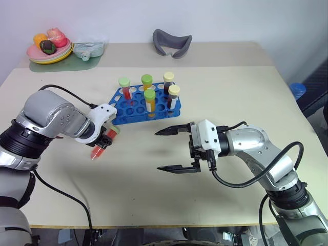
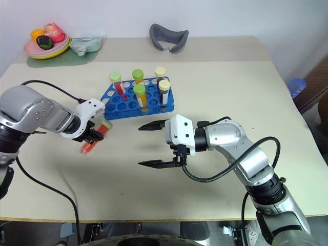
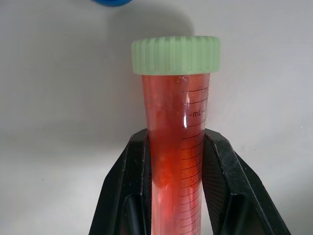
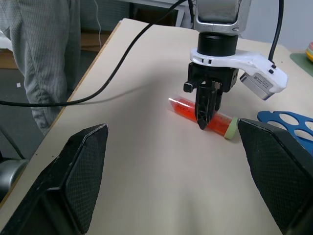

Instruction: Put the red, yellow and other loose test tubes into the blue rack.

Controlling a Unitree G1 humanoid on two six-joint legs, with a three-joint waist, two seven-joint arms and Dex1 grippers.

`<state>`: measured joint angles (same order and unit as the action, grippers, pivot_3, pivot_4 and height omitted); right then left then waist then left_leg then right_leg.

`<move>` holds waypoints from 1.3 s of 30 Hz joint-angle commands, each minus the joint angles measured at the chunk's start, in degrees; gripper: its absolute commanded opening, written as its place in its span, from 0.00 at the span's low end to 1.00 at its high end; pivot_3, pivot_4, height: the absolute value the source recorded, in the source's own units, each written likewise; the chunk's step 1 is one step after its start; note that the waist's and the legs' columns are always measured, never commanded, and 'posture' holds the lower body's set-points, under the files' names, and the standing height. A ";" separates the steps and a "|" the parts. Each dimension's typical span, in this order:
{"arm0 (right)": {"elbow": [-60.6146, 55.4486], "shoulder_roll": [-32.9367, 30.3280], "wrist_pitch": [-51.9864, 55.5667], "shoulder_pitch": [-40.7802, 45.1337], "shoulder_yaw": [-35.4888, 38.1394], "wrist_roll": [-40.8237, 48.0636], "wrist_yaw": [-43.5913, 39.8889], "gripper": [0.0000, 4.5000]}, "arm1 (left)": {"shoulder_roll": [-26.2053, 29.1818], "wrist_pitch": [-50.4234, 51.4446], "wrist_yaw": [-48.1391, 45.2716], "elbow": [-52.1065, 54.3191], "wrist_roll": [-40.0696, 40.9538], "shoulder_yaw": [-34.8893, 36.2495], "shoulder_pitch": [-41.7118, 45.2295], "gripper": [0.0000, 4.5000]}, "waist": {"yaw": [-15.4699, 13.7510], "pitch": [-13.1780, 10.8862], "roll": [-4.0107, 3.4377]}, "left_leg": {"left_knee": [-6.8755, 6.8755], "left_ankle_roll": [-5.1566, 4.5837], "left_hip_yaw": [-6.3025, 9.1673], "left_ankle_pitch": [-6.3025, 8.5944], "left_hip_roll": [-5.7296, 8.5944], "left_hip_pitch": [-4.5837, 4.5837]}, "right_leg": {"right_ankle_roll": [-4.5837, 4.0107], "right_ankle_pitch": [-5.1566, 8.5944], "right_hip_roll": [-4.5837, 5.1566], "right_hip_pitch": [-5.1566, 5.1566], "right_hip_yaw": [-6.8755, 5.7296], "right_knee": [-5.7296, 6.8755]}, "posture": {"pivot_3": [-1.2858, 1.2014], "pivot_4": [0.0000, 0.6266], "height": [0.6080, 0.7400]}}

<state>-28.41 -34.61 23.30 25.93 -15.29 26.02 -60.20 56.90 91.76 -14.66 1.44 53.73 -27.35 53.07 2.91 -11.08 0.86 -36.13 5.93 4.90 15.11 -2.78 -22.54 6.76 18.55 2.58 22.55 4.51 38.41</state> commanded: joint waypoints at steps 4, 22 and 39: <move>-3.50 -0.30 0.08 -0.12 1.05 1.33 -0.24 0.96 | 4.91 0.74 3.64 -1.88 2.78 7.99 -2.39 0.17 | 0.53 0.00 0.00 | 0.00 0.00 0.00 0.00 -0.01 0.00 | 0.00 0.00 0.00 0.01 0.00 0.04 | 0.52 0.24 1.00; 0.22 3.99 8.85 -7.36 9.07 3.65 15.26 0.96 | -28.03 -73.77 9.04 24.54 -36.49 29.63 -35.46 0.17 | -0.83 0.07 0.07 | -0.01 0.35 -0.12 -0.19 0.01 -0.05 | 0.02 -0.03 0.09 -0.08 0.00 -0.17 | 0.52 0.24 1.00; -0.09 3.20 8.58 -10.08 10.35 3.70 17.33 0.96 | -44.89 -108.51 4.05 -2.58 -44.47 28.70 -35.76 0.17 | -0.52 0.11 0.01 | -0.04 -0.04 -0.12 0.02 0.01 0.04 | 0.03 -0.04 0.07 -0.15 0.00 -0.12 | 0.52 0.24 1.00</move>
<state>-26.46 -31.20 32.27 15.88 -6.28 29.40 -43.06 12.21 -14.80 -10.32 -1.49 9.19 -0.01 16.33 2.39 -10.97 0.87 -36.17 5.89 4.78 15.13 -2.77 -22.50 6.79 18.51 2.65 22.40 4.51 38.29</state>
